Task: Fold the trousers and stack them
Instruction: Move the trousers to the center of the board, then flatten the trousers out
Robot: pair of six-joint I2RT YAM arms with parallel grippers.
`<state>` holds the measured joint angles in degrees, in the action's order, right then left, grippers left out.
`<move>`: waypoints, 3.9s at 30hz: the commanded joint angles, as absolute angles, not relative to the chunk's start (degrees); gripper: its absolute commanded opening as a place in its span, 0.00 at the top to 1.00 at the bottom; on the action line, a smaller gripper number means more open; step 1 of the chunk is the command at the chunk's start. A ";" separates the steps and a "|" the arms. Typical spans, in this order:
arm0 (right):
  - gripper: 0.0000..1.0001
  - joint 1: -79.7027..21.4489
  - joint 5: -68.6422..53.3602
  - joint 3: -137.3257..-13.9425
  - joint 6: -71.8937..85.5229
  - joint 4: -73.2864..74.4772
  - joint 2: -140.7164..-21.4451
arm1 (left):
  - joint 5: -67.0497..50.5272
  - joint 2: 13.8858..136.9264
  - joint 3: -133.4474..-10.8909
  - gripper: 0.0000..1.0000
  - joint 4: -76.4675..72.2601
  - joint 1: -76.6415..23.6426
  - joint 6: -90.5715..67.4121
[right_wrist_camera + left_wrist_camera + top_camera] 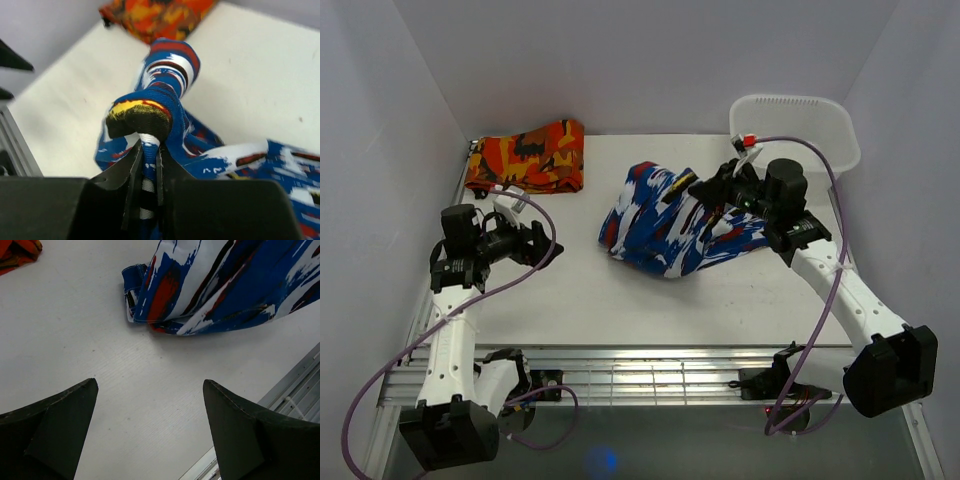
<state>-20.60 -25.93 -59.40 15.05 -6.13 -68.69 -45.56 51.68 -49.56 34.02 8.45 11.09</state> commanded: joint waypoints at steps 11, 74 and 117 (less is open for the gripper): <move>0.92 -18.72 -21.36 -40.36 -51.74 30.31 -48.28 | -34.31 77.41 -61.25 0.11 29.36 -4.87 14.15; 0.02 -13.49 -26.73 -74.09 -19.30 22.78 -90.26 | -3.96 75.59 -55.46 1.00 33.39 9.67 1.06; 0.28 13.62 -11.83 -54.47 -69.17 48.95 -76.73 | -46.04 91.94 -65.20 0.75 48.66 34.98 6.22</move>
<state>13.52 -2.04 -49.08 -62.59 42.74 -79.33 -31.18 93.76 -60.62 44.25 34.50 -4.29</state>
